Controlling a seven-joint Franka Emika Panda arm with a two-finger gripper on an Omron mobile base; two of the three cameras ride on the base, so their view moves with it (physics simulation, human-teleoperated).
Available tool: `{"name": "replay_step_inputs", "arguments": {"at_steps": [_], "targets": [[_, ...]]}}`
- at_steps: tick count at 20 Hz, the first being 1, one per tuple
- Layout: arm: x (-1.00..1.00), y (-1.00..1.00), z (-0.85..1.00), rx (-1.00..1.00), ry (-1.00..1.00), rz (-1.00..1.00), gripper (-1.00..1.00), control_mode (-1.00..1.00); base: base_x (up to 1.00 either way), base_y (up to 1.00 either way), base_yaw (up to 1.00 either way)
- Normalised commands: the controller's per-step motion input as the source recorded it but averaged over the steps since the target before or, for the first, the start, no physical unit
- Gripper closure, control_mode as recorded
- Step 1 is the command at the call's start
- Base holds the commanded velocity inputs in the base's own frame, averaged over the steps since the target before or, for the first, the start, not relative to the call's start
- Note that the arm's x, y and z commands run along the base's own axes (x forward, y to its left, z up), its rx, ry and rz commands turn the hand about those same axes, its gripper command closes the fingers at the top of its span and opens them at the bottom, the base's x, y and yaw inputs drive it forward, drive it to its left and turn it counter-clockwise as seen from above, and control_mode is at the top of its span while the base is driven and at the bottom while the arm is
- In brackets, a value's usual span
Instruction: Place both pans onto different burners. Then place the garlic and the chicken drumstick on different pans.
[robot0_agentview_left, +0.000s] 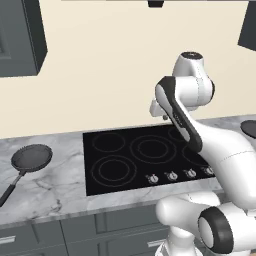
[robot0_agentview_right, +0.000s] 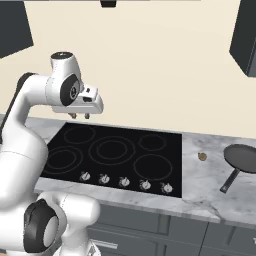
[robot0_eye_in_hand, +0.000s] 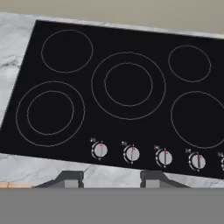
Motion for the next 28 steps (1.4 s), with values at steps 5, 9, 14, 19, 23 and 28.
{"name": "replay_step_inputs", "arguments": {"at_steps": [5,9,14,19,23,28], "targets": [[-0.01,0.15,0.00,0.00,0.08,0.00,-1.00,-1.00,0.00,0.00,0.00],[-0.24,0.28,-0.04,0.04,0.16,0.00,-1.00,-1.00,0.00,0.00,0.00],[-0.28,0.56,-0.03,0.03,0.12,0.00,-1.00,-1.00,0.00,0.00,0.00],[-0.24,0.56,-0.16,0.02,0.12,0.00,-1.00,-1.00,0.00,0.00,0.00],[-0.15,0.48,-0.32,0.00,0.13,0.00,-1.00,-1.00,0.00,0.00,0.00],[-0.05,0.39,-0.35,0.00,0.13,0.00,-1.00,-1.00,0.00,0.00,0.00]]}}
